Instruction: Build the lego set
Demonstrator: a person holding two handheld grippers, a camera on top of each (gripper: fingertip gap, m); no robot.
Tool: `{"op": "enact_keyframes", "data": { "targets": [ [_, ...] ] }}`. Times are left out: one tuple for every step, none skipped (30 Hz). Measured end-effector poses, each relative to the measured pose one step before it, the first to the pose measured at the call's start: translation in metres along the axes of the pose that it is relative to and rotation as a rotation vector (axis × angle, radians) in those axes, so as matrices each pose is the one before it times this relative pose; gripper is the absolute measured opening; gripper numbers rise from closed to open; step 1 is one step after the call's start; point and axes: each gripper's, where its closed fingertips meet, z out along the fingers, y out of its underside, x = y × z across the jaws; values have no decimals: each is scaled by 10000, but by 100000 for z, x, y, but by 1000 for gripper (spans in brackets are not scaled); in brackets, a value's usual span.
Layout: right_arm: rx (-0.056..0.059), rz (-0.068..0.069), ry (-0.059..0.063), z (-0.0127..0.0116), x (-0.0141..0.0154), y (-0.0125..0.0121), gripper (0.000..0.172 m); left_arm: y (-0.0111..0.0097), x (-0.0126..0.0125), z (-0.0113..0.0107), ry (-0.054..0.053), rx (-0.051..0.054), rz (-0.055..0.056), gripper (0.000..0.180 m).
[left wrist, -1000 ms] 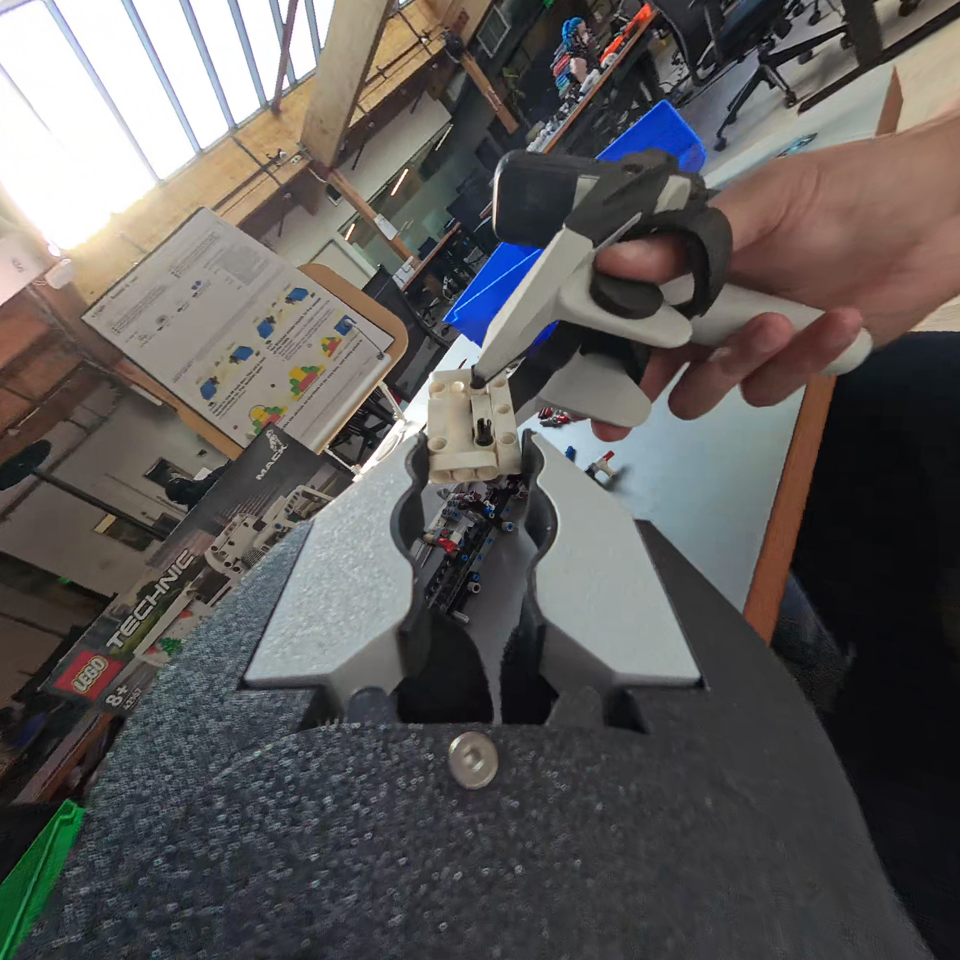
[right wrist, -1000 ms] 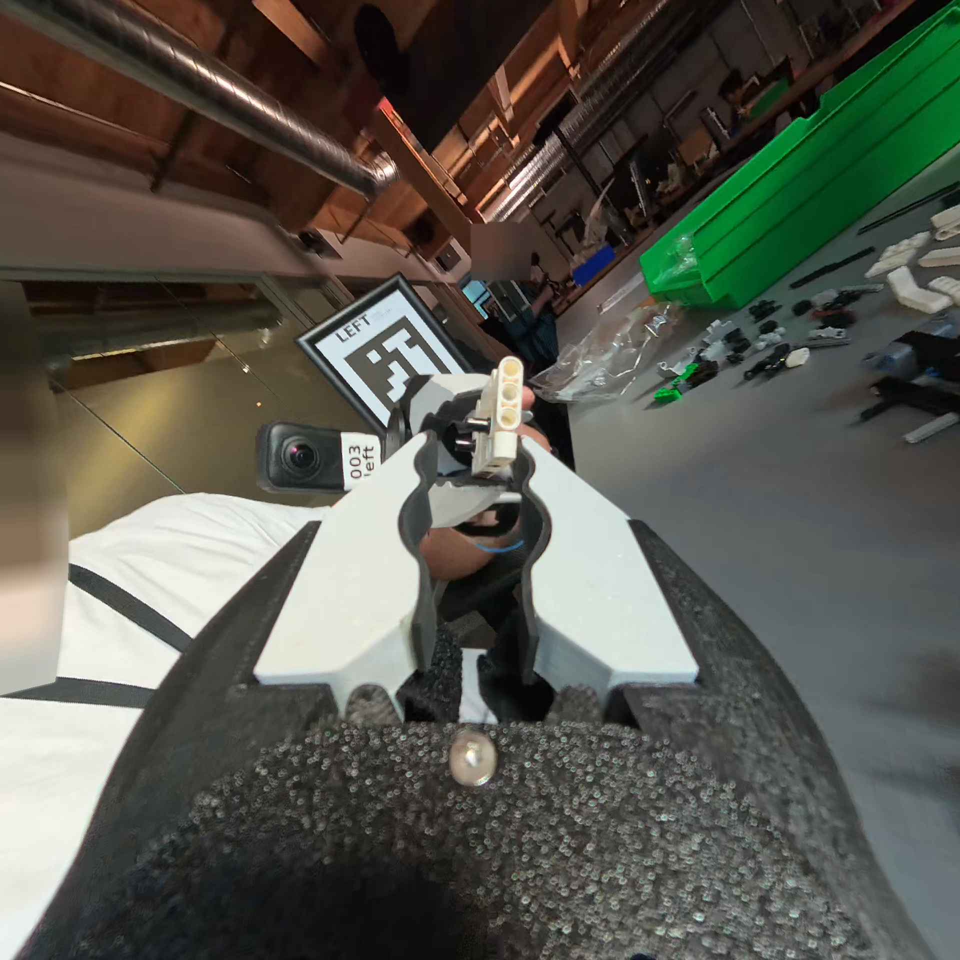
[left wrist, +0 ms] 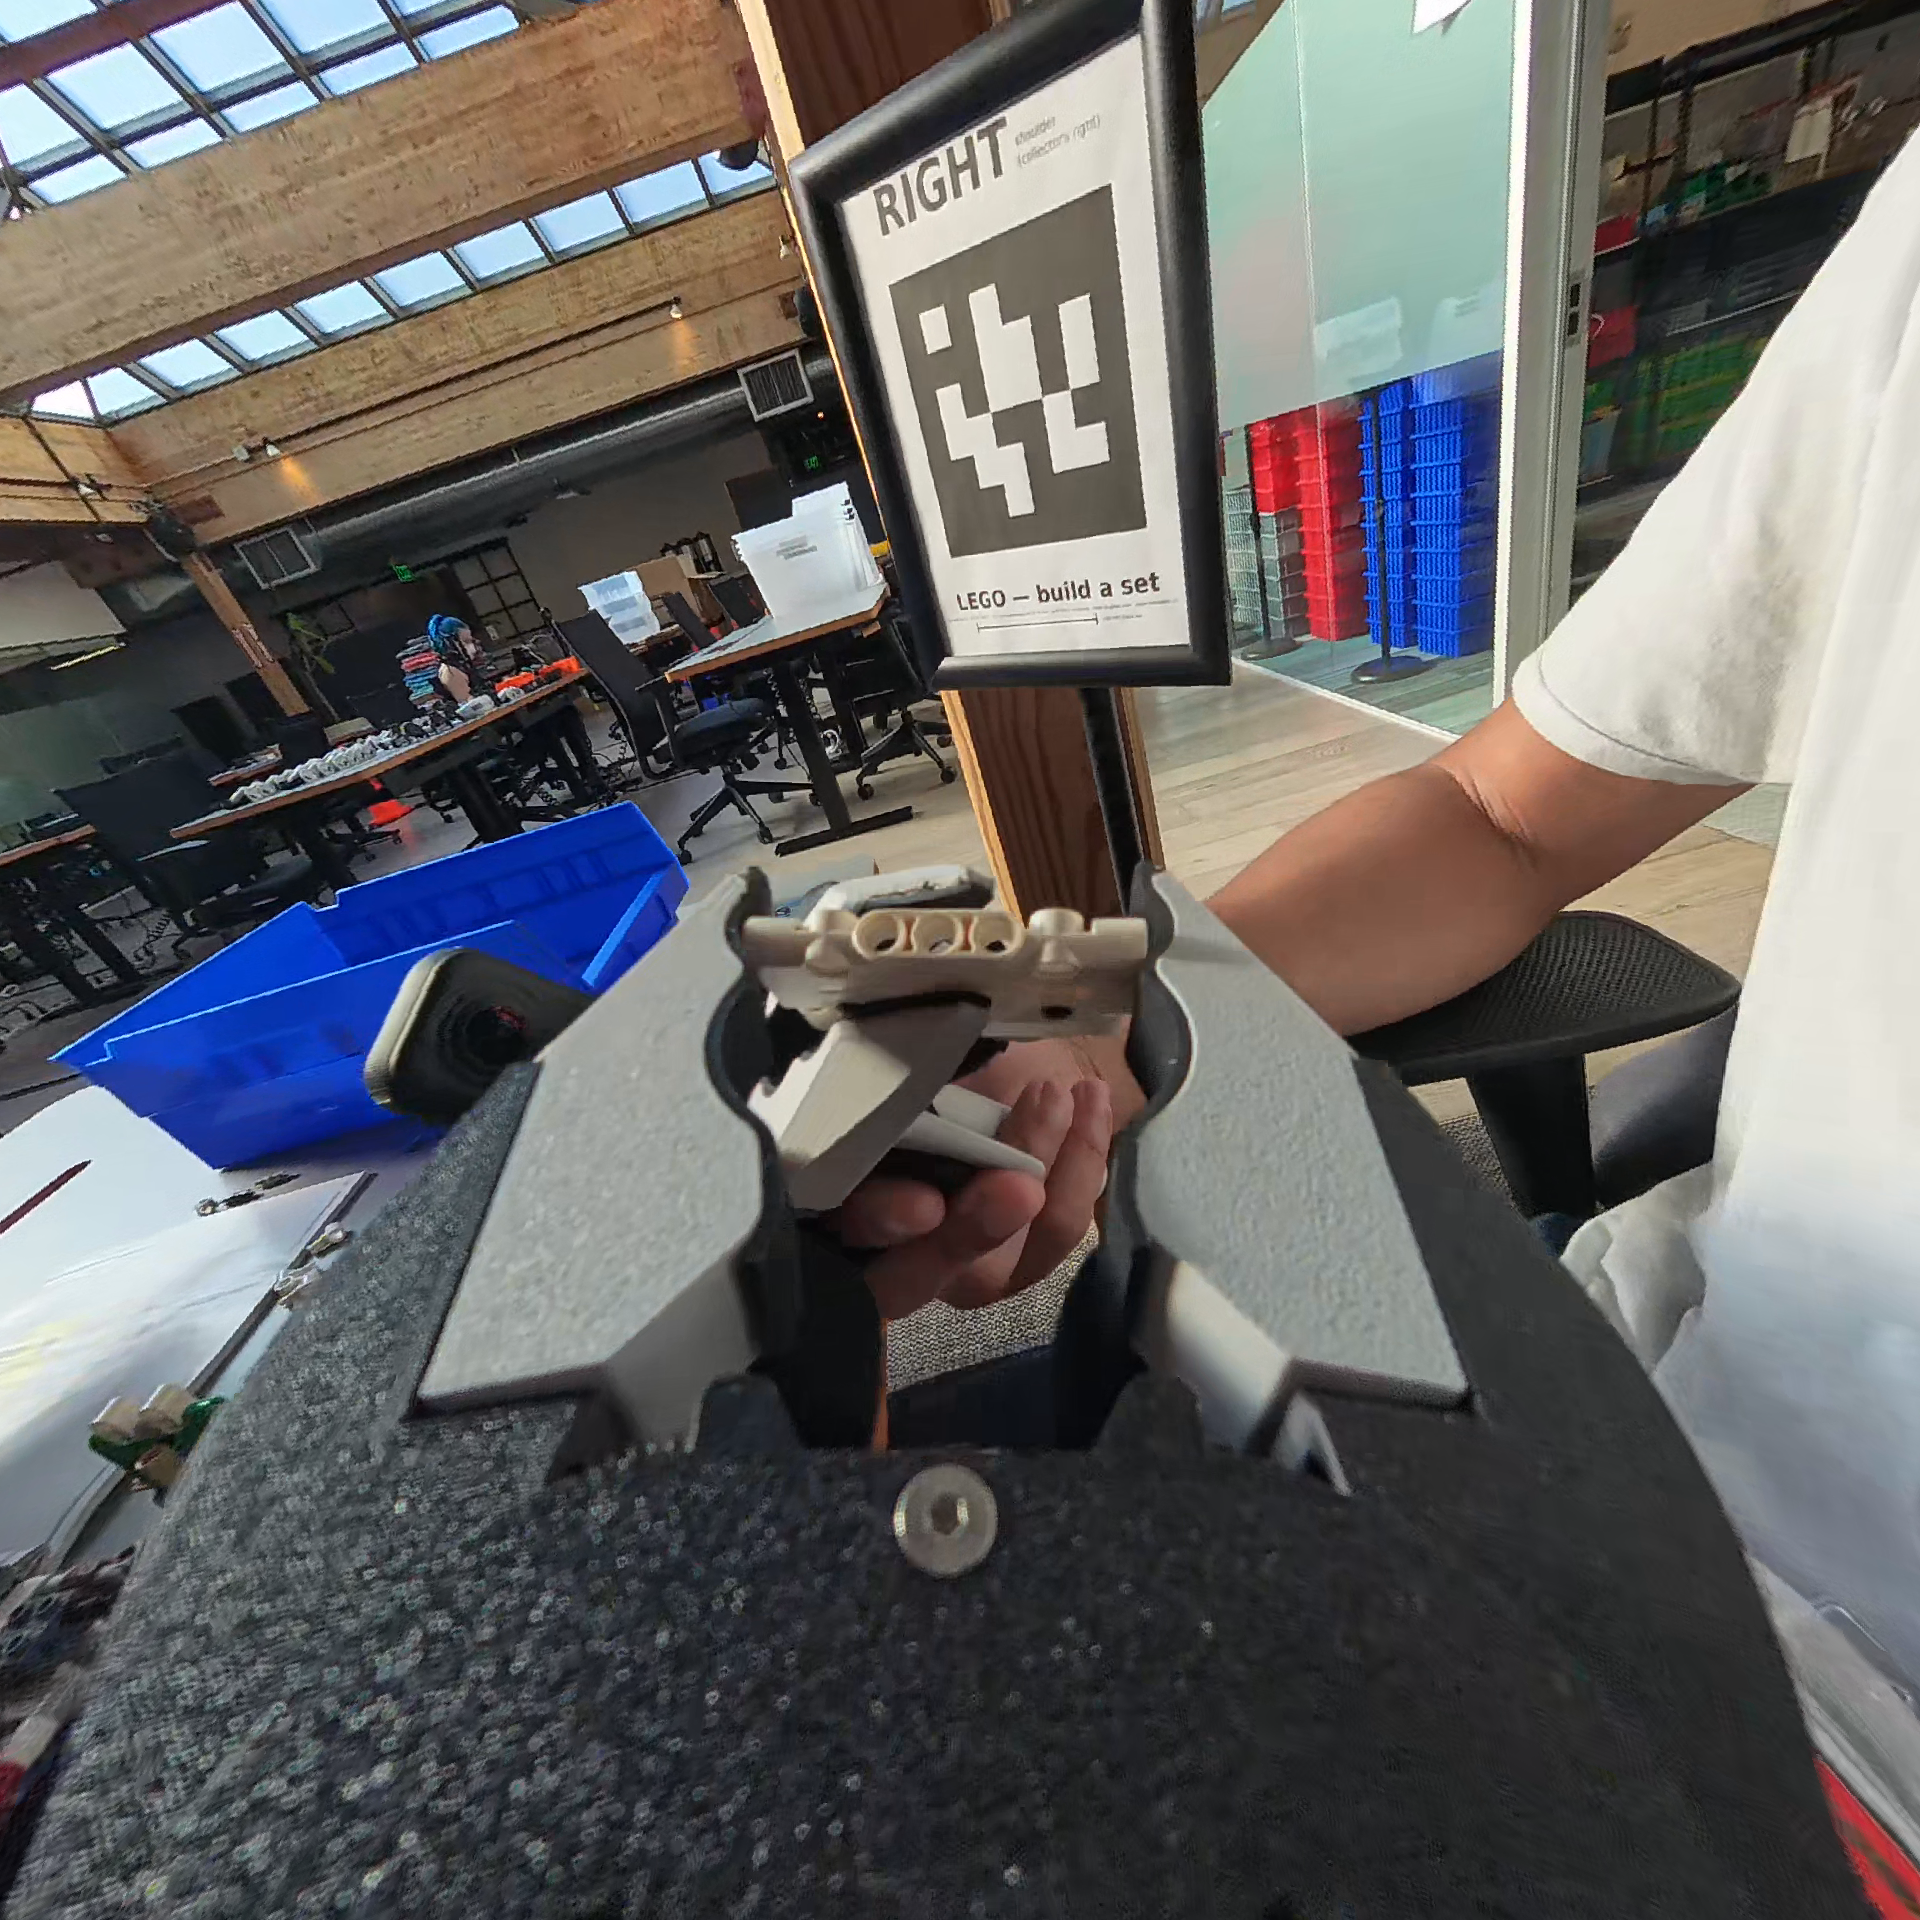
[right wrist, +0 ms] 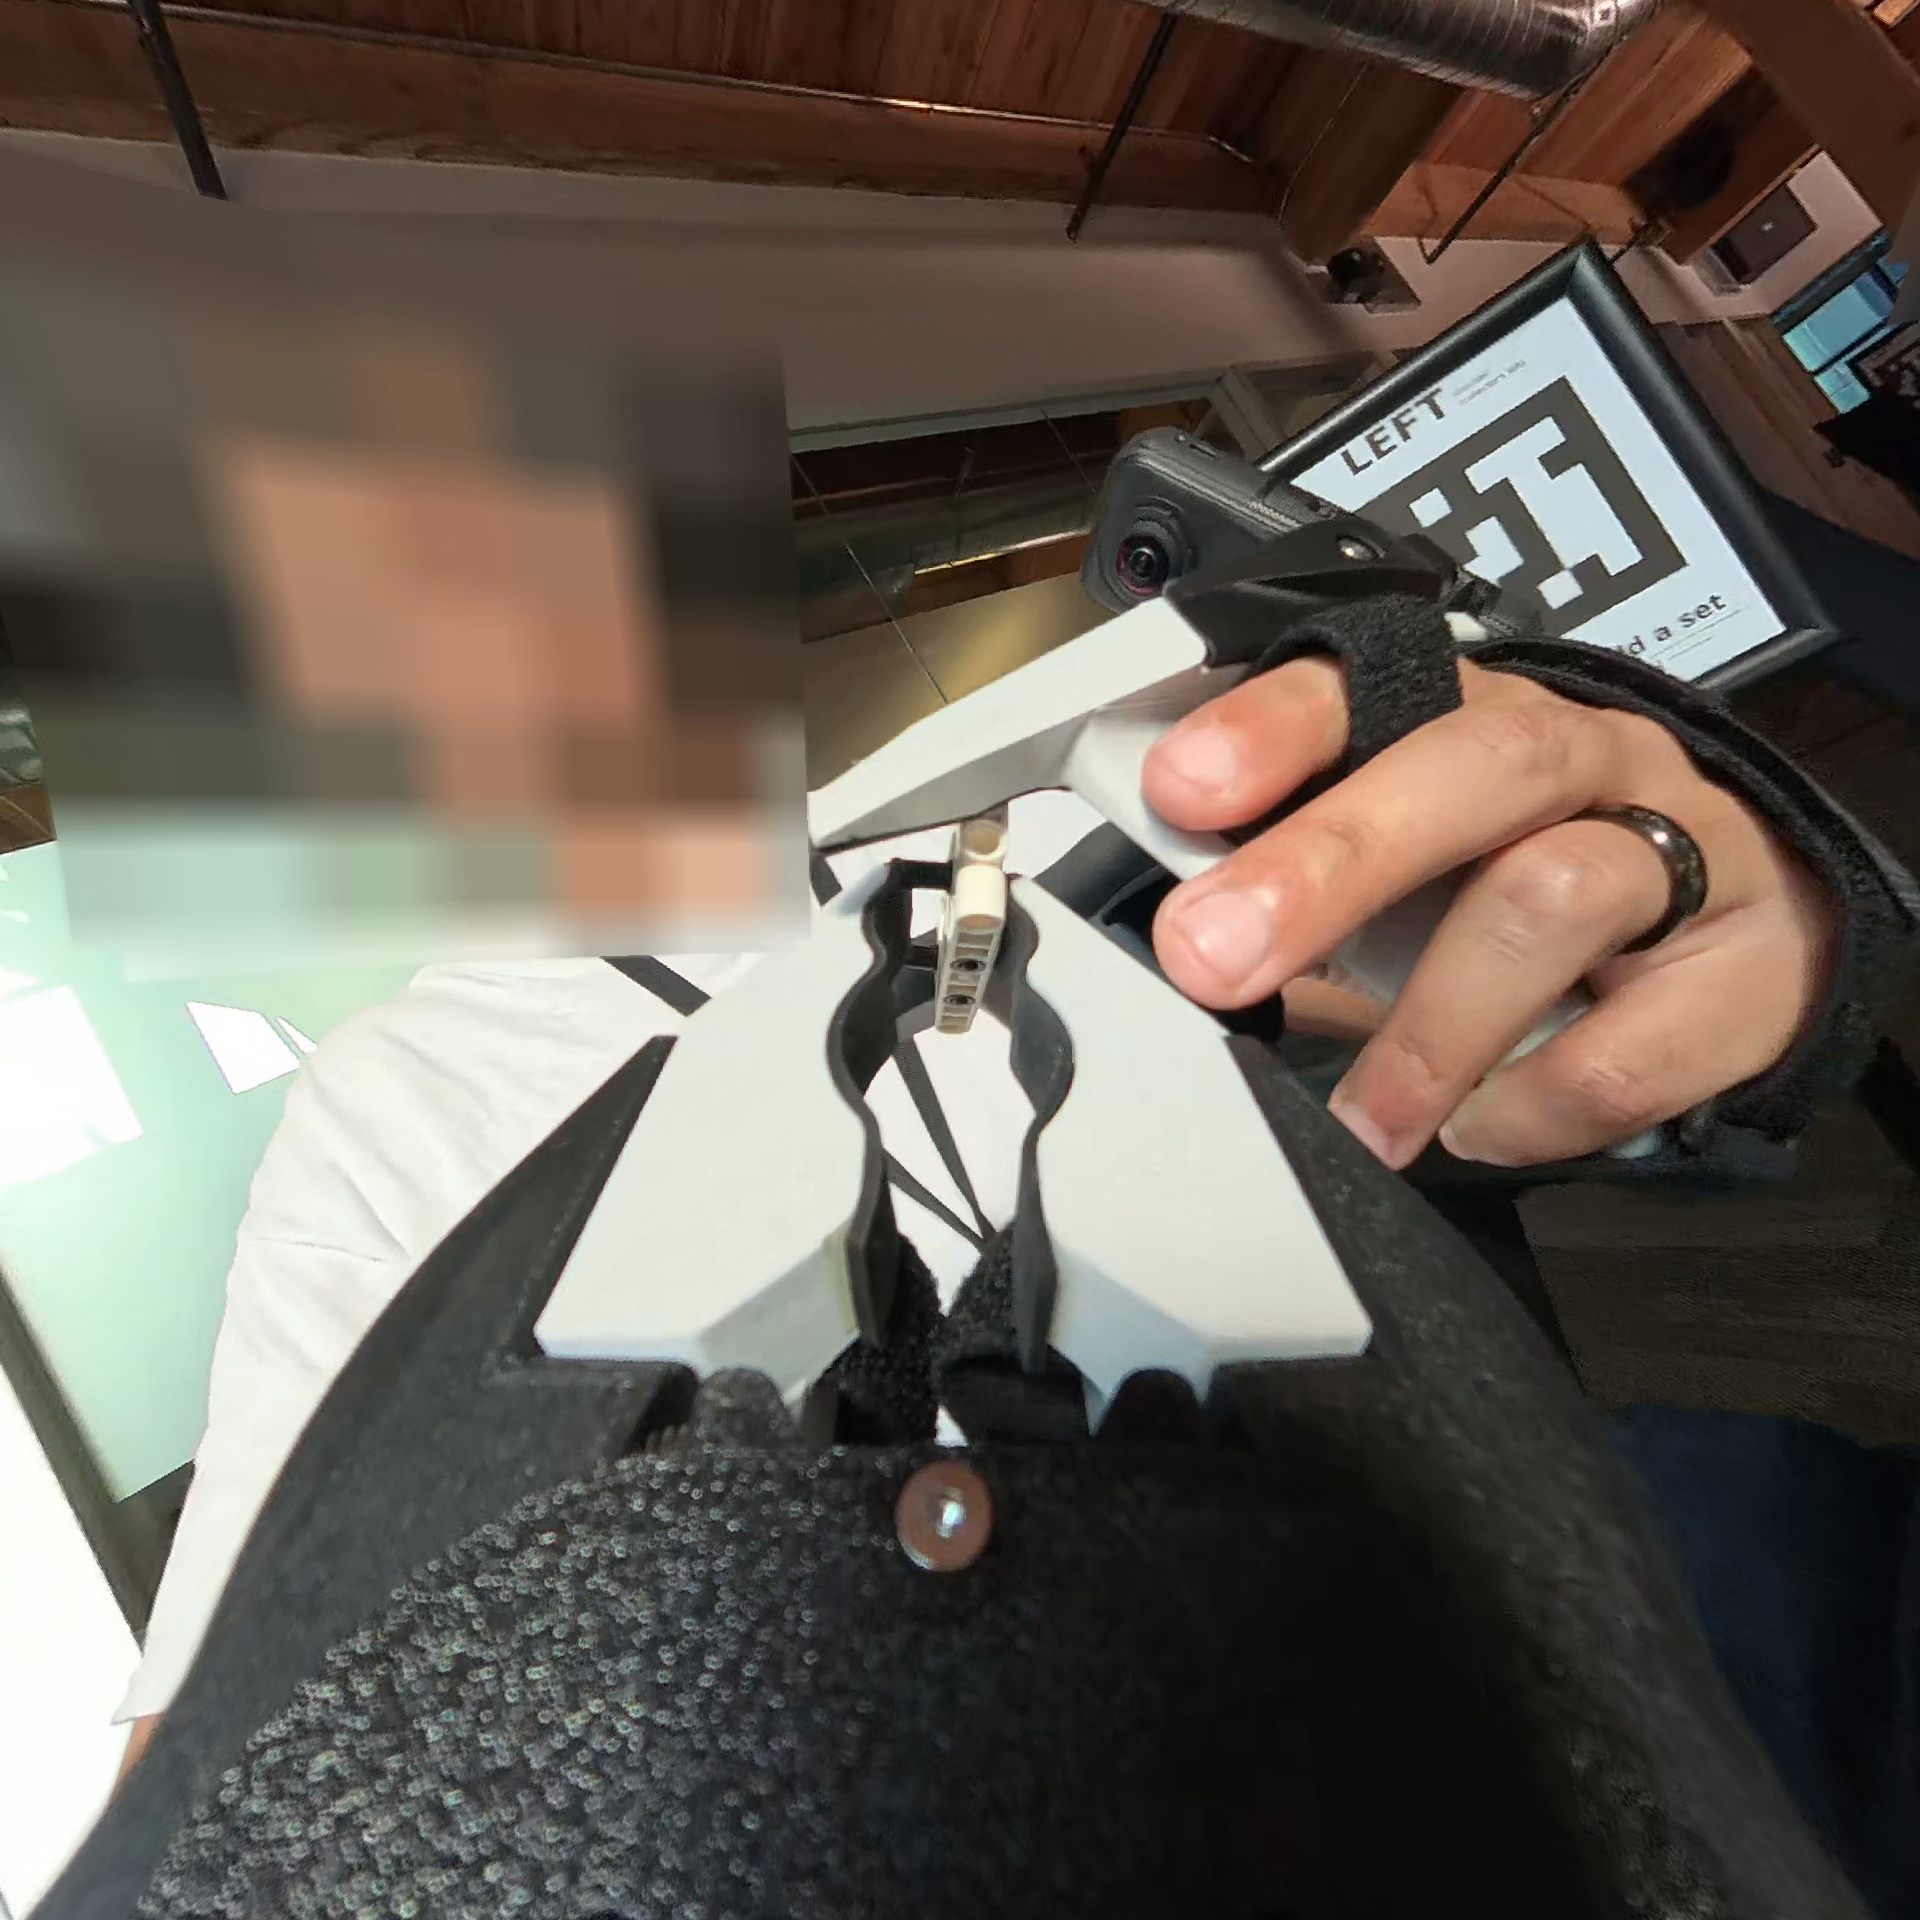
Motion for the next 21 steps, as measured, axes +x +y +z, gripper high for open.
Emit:
{"op": "enact_keyframes", "data": {
  "targets": [
    [206, 30, -277, -137, -178, -300, 13, -119, -329, 196, -143, 110, -5, 66],
    [127, -77, -97, -178, -21, -211, 13, 95, -312, 90, -29, -112, 38, 66],
    [97, 32, -57, -236, 56, -297, 13, 176, -235, 34, 59, -184, 85, 66],
    [89, 11, -67, -192, 58, -370, 13, 117, -406, 18, -67, -99, 164, 66],
    [135, -6, -128, -130, 72, -508, 13, 11, -585, 6, -242, -20, 223, 66],
    [146, 65, -184, -69, 63, -582, 13, -46, -687, -8, -295, 38, 241, 65],
    [61, -53, -33, -79, 113, -480, 14, 10, -531, -61, -89, -30, 114, 65],
    [81, -218, 308, -228, 404, -561, 14, 161, -589, -128, 18, -199, -13, 65],
    [114, -219, 654, -467, 739, -761, 17, 269, -852, -263, -51, -321, 37, 65],
    [207, -273, 579, -599, 520, -993, 23, 133, -1020, -463, -83, -214, 126, 65],
    [164, -209, 667, -715, 593, -1045, 26, 58, -1007, -630, 0, -109, 154, 65],
    [31, -268, 915, -765, 781, -945, 26, 234, -1008, -682, 66, -170, 190, 65],
    [-86, -495, 821, -698, 416, -725, 25, 639, -1071, -634, 78, -342, 217, 64],
    [-260, -624, 915, -725, 388, -496, 24, 1042, -1217, -511, 14, -437, 212, 64],
    [-542, -719, 1351, -952, 1034, -112, 24, 1292, -1272, -342, -7, -405, 114, 64],
    [-687, -913, 1619, -1207, 1580, 261, 25, 1457, -1129, -130, 47, -347, -64, 65],
    [-546, -1014, 1544, -1301, 1721, 415, 24, 1557, -1014, 86, 37, -296, -185, 64],
    [-284, -867, 1416, -1225, 1866, 419, 22, 1501, -904, 227, -10, -196, -193, 64],
    [-187, -690, 1090, -994, 1609, 494, 24, 1378, -739, 330, -38, -86, -206, 64],
    [-227, -269, 997, -775, 1549, 670, 25, 1207, -599, 358, -61, 5, -300, 65],
    [-477, 95, 848, -444, 1393, 1007, 28, 1003, -325, 327, -9, 57, -320, 65]
  ]
}}
